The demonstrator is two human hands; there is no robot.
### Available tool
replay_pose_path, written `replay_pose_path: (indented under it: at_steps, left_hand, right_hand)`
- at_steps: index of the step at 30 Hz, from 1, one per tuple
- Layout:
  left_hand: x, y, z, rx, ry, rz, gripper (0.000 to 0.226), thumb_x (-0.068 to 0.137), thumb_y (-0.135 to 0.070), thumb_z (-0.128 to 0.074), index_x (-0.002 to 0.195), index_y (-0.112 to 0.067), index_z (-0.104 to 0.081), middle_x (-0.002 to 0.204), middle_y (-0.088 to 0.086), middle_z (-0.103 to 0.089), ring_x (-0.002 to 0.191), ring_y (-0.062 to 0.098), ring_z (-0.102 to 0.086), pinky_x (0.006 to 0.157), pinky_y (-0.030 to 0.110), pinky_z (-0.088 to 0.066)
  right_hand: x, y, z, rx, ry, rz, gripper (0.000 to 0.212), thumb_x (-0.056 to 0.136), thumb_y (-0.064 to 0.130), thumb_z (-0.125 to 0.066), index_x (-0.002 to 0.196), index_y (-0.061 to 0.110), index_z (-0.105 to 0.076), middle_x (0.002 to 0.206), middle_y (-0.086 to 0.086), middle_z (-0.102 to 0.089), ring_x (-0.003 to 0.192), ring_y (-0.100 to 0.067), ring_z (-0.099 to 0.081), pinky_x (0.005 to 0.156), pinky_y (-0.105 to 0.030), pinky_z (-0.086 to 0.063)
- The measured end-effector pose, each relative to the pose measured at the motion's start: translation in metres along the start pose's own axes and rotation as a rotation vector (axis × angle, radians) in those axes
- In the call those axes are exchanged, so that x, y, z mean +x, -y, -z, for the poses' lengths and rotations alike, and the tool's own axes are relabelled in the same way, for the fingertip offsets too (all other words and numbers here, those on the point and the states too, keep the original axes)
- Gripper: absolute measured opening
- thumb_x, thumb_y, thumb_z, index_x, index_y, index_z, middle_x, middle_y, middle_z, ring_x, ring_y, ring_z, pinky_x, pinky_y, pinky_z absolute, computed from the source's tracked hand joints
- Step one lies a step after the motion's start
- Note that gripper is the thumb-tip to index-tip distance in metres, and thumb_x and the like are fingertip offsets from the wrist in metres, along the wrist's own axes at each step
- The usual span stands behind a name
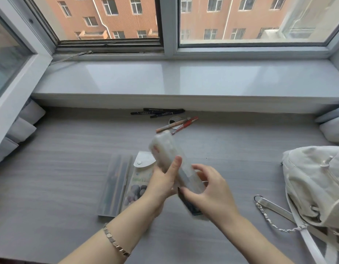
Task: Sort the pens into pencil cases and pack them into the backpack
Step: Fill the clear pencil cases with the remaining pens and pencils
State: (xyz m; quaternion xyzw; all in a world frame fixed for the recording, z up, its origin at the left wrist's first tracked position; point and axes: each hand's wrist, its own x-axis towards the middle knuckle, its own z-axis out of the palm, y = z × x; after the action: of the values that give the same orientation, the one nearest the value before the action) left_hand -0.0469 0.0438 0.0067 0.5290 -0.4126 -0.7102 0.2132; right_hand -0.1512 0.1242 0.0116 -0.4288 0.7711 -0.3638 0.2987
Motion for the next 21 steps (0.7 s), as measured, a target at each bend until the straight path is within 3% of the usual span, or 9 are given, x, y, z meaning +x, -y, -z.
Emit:
replay_pose_path:
  at_steps: [2, 8, 11, 13, 17, 19, 21]
  left_hand:
    - [0.001, -0.002, -0.003, -0.066, -0.012, 0.038, 0.091, 0.052, -0.065, -0.064, 0.124, -0.013, -0.047, 0.115, 0.012, -0.066, 0.083, 0.019, -0.071, 0.055, 0.027, -0.055]
    - [0.001, 0.011, -0.001, -0.063, -0.015, 0.153, 0.095, 0.049, -0.081, -0.054, 0.118, -0.016, -0.058, 0.099, 0.008, -0.074, 0.083, 0.021, -0.072, 0.061, 0.029, -0.052]
    - [0.000, 0.016, -0.002, -0.043, -0.074, 0.150, 0.065, 0.073, -0.066, -0.053, 0.115, -0.016, -0.058, 0.096, 0.008, -0.072, 0.076, 0.021, -0.070, 0.057, 0.029, -0.052]
    - [-0.001, 0.015, -0.002, -0.017, -0.103, 0.148, 0.059, 0.078, -0.060, -0.054, 0.117, -0.016, -0.055, 0.103, 0.009, -0.070, 0.083, 0.023, -0.068, 0.061, 0.032, -0.053]
    - [0.003, 0.012, 0.000, 0.017, -0.043, 0.091, 0.060, 0.079, -0.060, -0.053, 0.118, -0.015, -0.057, 0.106, 0.008, -0.071, 0.090, 0.022, -0.069, 0.063, 0.031, -0.055]
    - [0.006, 0.004, 0.005, -0.024, 0.035, 0.084, 0.068, 0.074, -0.068, -0.051, 0.118, -0.018, -0.060, 0.108, 0.007, -0.071, 0.097, 0.024, -0.069, 0.078, 0.037, -0.056]
    - [0.009, -0.004, 0.012, -0.084, 0.069, 0.114, 0.070, 0.071, -0.070, -0.045, 0.113, -0.018, -0.066, 0.107, 0.009, -0.072, 0.101, 0.027, -0.068, 0.094, 0.046, -0.050]
  right_hand:
    - [-0.004, 0.005, -0.002, -0.098, 0.031, 0.121, 0.049, 0.068, 0.032, -0.076, 0.114, 0.028, -0.056, 0.101, 0.008, -0.058, 0.094, -0.002, -0.055, 0.082, -0.023, -0.048]
    - [0.008, 0.001, -0.003, -0.044, 0.235, 0.055, 0.042, 0.080, 0.047, -0.061, 0.114, 0.022, -0.058, 0.106, 0.007, -0.061, 0.097, -0.005, -0.056, 0.087, -0.026, -0.049]
    - [0.008, 0.000, -0.008, -0.167, 0.249, 0.162, 0.035, 0.080, 0.054, -0.044, 0.081, 0.020, -0.052, 0.076, 0.007, -0.056, 0.074, -0.013, -0.052, 0.068, -0.028, -0.043]
    - [0.006, -0.002, -0.009, -0.217, 0.224, 0.207, 0.033, 0.079, 0.050, -0.036, 0.075, 0.018, -0.042, 0.068, 0.005, -0.047, 0.066, -0.016, -0.043, 0.061, -0.027, -0.032]
    - [0.012, -0.006, -0.003, -0.104, 0.203, 0.199, 0.023, 0.082, 0.045, -0.048, 0.069, 0.026, -0.045, 0.053, 0.012, -0.047, 0.051, -0.006, -0.042, 0.053, -0.021, -0.030]
    - [0.020, -0.012, 0.004, 0.014, 0.134, 0.132, 0.024, 0.082, 0.044, -0.053, 0.074, 0.022, -0.058, 0.058, 0.007, -0.060, 0.052, -0.007, -0.051, 0.056, -0.025, -0.042]
    - [0.029, -0.016, 0.012, 0.230, 0.053, -0.034, 0.023, 0.087, 0.035, -0.053, 0.077, 0.016, -0.061, 0.070, -0.009, -0.068, 0.060, -0.016, -0.066, 0.061, -0.035, -0.053]
